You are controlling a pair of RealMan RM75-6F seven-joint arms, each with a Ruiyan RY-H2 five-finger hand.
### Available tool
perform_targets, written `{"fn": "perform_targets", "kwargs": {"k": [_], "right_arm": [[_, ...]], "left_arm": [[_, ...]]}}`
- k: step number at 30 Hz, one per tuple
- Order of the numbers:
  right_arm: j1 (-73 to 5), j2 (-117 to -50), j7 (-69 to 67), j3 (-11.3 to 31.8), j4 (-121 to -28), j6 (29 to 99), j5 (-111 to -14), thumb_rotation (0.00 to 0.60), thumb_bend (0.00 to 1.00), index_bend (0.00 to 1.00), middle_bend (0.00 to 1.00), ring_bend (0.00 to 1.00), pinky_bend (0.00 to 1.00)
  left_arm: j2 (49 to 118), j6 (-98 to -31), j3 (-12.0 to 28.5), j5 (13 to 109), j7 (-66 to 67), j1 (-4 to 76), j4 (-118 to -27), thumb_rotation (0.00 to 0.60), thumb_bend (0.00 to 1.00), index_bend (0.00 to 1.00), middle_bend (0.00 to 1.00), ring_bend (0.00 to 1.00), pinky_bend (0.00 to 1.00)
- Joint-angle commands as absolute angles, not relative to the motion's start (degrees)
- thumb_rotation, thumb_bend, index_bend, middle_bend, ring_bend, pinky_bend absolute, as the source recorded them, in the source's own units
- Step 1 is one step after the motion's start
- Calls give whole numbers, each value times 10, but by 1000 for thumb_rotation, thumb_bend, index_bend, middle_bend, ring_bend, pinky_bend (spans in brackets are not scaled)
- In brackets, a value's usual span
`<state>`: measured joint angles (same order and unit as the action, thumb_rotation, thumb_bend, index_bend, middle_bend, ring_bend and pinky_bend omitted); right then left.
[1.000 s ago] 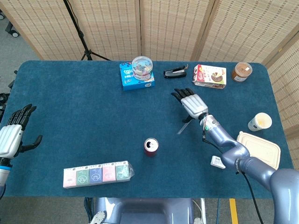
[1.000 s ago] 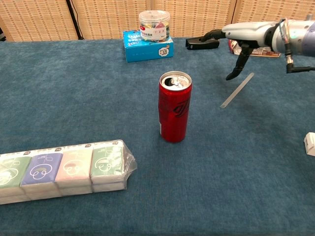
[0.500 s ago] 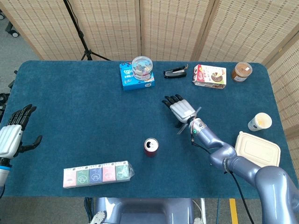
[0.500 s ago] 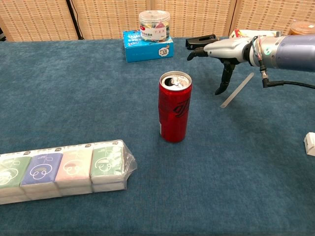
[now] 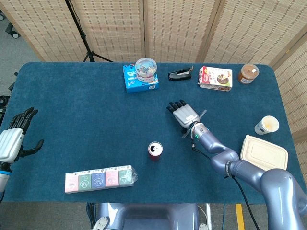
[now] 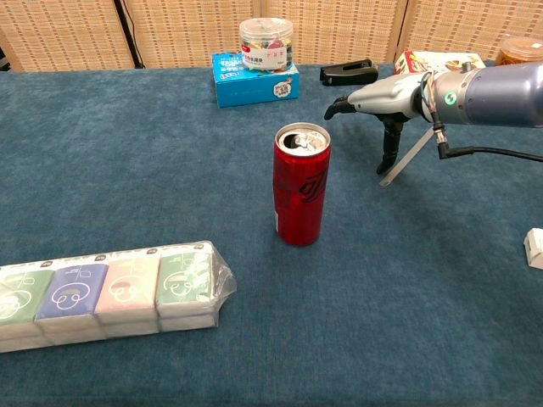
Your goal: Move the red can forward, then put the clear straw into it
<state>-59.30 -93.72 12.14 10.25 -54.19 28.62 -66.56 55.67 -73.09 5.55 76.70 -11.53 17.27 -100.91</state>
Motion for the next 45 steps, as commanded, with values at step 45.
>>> {"fn": "perform_targets", "kwargs": {"k": [45], "right_arm": [[-540, -842, 118, 69, -476, 338, -637, 600, 0, 0, 0, 0, 0]], "left_arm": [[551, -704, 52, 787, -101, 171, -1022, 600, 358, 0, 0, 0, 0]]}}
